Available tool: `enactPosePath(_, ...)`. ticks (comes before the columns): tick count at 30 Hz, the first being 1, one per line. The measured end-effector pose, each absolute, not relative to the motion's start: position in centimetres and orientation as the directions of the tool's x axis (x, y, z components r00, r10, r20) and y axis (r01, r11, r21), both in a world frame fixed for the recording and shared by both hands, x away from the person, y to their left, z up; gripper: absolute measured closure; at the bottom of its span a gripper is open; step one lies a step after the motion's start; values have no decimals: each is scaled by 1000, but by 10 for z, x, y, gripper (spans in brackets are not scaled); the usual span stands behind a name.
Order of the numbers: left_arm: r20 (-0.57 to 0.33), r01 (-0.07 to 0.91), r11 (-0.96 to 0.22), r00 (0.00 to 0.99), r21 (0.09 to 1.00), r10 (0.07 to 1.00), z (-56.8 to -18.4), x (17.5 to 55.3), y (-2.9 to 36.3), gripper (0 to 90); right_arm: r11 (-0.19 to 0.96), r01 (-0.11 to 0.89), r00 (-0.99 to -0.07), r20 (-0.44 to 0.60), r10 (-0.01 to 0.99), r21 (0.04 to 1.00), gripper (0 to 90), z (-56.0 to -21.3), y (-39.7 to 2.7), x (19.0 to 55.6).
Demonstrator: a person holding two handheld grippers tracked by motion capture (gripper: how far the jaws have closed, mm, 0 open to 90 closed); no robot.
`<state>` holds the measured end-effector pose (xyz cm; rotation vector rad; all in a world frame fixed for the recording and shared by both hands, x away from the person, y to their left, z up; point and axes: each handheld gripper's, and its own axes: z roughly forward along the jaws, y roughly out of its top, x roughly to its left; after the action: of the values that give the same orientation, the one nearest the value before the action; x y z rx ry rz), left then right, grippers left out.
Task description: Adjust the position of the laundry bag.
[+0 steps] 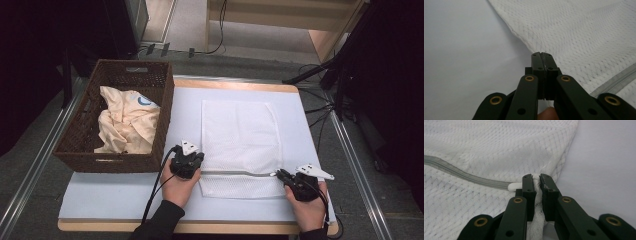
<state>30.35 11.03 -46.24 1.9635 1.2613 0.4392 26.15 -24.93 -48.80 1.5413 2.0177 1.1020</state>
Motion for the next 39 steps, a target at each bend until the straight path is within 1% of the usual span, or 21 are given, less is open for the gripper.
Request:
enactPosePath(9,-75,624,-240,435,743,897,-462,293,132,900,131,624,-377,151,914,770,837,-488,-224,258)
enactPosePath(14,-51,614,-243,420,751,906,-460,285,139,900,136,623,-385,150,911,771,837,-488,-214,255)
enactPosePath(20,-45,615,-243,415,750,909,-465,280,146,900,143,621,-397,152,905,771,837,-488,-209,252)
enactPosePath(24,-33,607,-247,411,755,911,-464,274,151,900,124,630,-403,185,896,767,837,-488,-207,246)
enactPosePath(29,-35,609,-237,400,757,916,-466,274,155,900,133,623,-416,182,891,771,834,-488,-202,242)
enactPosePath(30,-32,603,-239,404,761,914,-465,272,154,900,136,612,-419,173,891,779,790,-488,-201,241)
enactPosePath(31,-30,598,-243,409,764,912,-464,271,155,896,119,604,-419,187,888,788,718,-487,-203,240)
enactPosePath(32,-39,591,-237,415,771,909,-464,270,155,865,101,590,-422,200,884,801,637,-487,-205,239)
enactPosePath(34,-41,587,-238,421,773,906,-463,269,155,770,82,583,-445,234,864,808,494,-485,-211,238)
enactPosePath(35,-51,572,-235,440,786,897,-460,266,156,732,82,583,-455,242,857,808,450,-484,-213,237)
enactPosePath(36,-51,572,-235,440,786,897,-460,266,156,708,87,577,-460,235,856,812,427,-483,-216,235)
enactPosePath(38,-52,561,-237,450,793,891,-457,263,157,652,84,578,-454,235,859,812,398,-481,-222,232)
enactPosePath(39,-79,551,-223,472,804,878,-453,260,157,638,78,580,-450,239,860,811,383,-480,-225,231)
